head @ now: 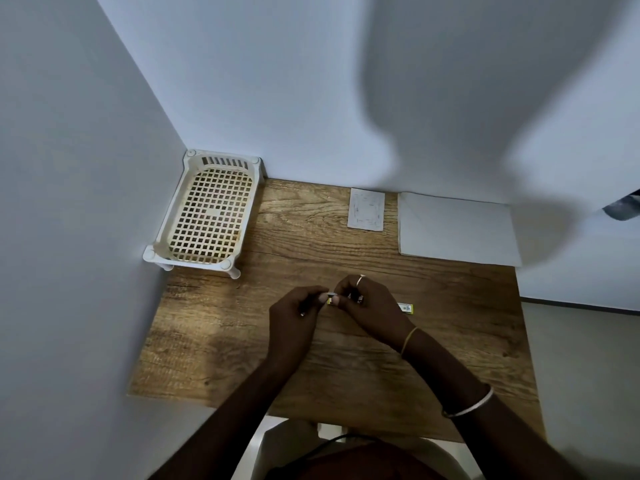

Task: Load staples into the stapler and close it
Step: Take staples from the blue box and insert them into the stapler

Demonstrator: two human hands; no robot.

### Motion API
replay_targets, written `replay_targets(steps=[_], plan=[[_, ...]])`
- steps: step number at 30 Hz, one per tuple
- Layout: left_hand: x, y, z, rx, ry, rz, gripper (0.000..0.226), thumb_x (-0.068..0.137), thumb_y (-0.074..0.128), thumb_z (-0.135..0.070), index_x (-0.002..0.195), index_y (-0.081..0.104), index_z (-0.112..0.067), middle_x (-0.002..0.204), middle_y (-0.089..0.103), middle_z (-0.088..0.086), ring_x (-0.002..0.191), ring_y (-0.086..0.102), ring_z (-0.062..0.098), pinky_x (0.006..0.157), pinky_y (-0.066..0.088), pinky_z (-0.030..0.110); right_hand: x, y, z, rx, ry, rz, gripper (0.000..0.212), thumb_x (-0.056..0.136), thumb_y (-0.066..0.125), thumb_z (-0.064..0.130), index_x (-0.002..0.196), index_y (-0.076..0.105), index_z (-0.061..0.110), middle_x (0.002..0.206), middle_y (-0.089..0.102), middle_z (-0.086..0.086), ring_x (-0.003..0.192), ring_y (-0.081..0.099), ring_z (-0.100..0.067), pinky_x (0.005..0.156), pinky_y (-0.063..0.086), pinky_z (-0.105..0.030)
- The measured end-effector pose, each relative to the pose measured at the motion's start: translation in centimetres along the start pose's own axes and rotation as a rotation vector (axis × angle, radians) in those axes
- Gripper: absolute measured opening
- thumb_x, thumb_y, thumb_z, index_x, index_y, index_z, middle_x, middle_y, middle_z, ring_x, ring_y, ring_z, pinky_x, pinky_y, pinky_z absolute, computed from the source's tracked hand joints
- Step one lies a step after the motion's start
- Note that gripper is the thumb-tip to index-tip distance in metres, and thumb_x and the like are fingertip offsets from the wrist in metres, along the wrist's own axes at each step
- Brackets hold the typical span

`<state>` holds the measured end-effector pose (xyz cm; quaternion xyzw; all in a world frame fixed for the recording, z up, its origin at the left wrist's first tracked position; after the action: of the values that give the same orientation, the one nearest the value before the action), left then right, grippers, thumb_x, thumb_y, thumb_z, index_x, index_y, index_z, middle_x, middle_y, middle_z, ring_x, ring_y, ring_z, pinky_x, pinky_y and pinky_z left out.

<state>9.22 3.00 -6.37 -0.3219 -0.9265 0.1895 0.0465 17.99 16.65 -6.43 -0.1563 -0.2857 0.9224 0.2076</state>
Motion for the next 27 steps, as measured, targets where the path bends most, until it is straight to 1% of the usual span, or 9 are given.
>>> replay_targets(steps=[3, 6, 10, 12, 16, 20, 22, 24, 27], plan=[[0.9, 1.2, 0.1, -0.048, -0.055, 0.019, 0.012, 0.094, 0.073, -0.019, 0.103, 0.081, -0.018, 0.097, 0.080, -0.008, 0.094, 0.073, 0.001, 0.086, 0.057, 0.025, 0.1, -1.4, -0.2, -0.068, -0.013, -0.035, 0.013, 0.086, 0.075, 0.032, 0.094, 0.068, 0.024, 0.089, 0.067, 0.010, 0.078, 0.059, -0.004, 0.066, 0.042, -0.018], [1.5, 2.3, 0.4, -0.114, -0.136, 0.039, 0.014, 0.094, 0.072, -0.027, 0.102, 0.082, -0.022, 0.094, 0.081, -0.009, 0.092, 0.075, 0.001, 0.085, 0.057, 0.025, -0.1, -2.9, 0.6, -0.261, -0.122, -0.120, 0.024, 0.084, 0.075, 0.029, 0.107, 0.070, 0.025, 0.096, 0.069, 0.006, 0.080, 0.062, -0.011, 0.068, 0.049, -0.028], [2.2, 4.2, 1.5, -0.279, -0.315, 0.106, 0.018, 0.094, 0.071, -0.026, 0.099, 0.082, -0.014, 0.090, 0.082, 0.001, 0.091, 0.078, 0.015, 0.088, 0.059, 0.038, -0.1, -3.2, 1.7, -0.481, -0.250, -0.155, 0.022, 0.084, 0.075, 0.025, 0.106, 0.075, 0.025, 0.094, 0.073, 0.001, 0.083, 0.066, -0.021, 0.066, 0.049, -0.033], [2.5, 4.7, 2.0, -0.303, -0.374, 0.120, 0.017, 0.094, 0.072, -0.024, 0.096, 0.083, -0.012, 0.088, 0.082, 0.001, 0.090, 0.078, 0.015, 0.087, 0.057, 0.035, 0.2, -3.1, 1.8, -0.543, -0.268, -0.149, 0.020, 0.085, 0.073, 0.026, 0.105, 0.076, 0.025, 0.092, 0.074, 0.000, 0.084, 0.066, -0.023, 0.068, 0.047, -0.034], [2.8, 5.4, 2.9, -0.330, -0.461, 0.158, 0.014, 0.091, 0.074, -0.017, 0.093, 0.083, -0.006, 0.085, 0.081, 0.005, 0.076, 0.072, 0.002, 0.076, 0.052, 0.025, 0.6, -2.7, 1.3, -0.632, -0.280, -0.098, 0.019, 0.091, 0.065, 0.034, 0.104, 0.076, 0.025, 0.093, 0.074, 0.001, 0.086, 0.065, -0.024, 0.072, 0.046, -0.037], [2.4, 5.9, 4.0, -0.364, -0.562, 0.140, 0.017, 0.091, 0.074, -0.015, 0.090, 0.081, 0.001, 0.088, 0.080, 0.014, 0.077, 0.070, 0.012, 0.077, 0.052, 0.027, 0.5, -2.2, 1.0, -0.720, -0.304, -0.088, 0.019, 0.090, 0.067, 0.035, 0.103, 0.076, 0.025, 0.090, 0.074, 0.002, 0.084, 0.066, -0.024, 0.073, 0.044, -0.037], [2.5, 5.9, 4.1, -0.349, -0.575, 0.143, 0.016, 0.091, 0.075, -0.016, 0.090, 0.081, -0.001, 0.084, 0.078, 0.009, 0.077, 0.069, 0.013, 0.078, 0.052, 0.028, 0.5, -2.1, 0.8, -0.715, -0.297, -0.101, 0.017, 0.089, 0.069, 0.033, 0.102, 0.076, 0.024, 0.089, 0.074, 0.003, 0.081, 0.066, -0.024, 0.072, 0.045, -0.037], [2.8, 5.7, 3.9, -0.292, -0.534, 0.148, 0.016, 0.092, 0.074, -0.018, 0.099, 0.080, -0.005, 0.091, 0.079, 0.008, 0.087, 0.071, 0.016, 0.085, 0.053, 0.031, 0.7, -2.3, 0.1, -0.687, -0.257, -0.105, 0.017, 0.089, 0.068, 0.033, 0.101, 0.076, 0.024, 0.092, 0.074, 0.003, 0.083, 0.067, -0.023, 0.074, 0.045, -0.038], [3.5, 4.0, 3.2, -0.007, -0.375, 0.099, 0.023, 0.091, 0.074, -0.022, 0.113, 0.077, -0.016, 0.096, 0.076, 0.001, 0.091, 0.071, 0.015, 0.082, 0.052, 0.024, 0.9, -2.3, -1.3, -0.635, -0.157, -0.098, 0.018, 0.090, 0.065, 0.038, 0.099, 0.076, 0.028, 0.095, 0.074, 0.005, 0.087, 0.067, -0.021, 0.074, 0.046, -0.037]])
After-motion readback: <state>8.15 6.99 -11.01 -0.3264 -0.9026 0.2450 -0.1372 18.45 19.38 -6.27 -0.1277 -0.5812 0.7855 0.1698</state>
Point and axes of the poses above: each hand's wrist, its own x-axis towards the middle knuckle, its own y-axis out of the palm, z = x × y, the point moved 9 cm from there along x, towards the middle knuckle
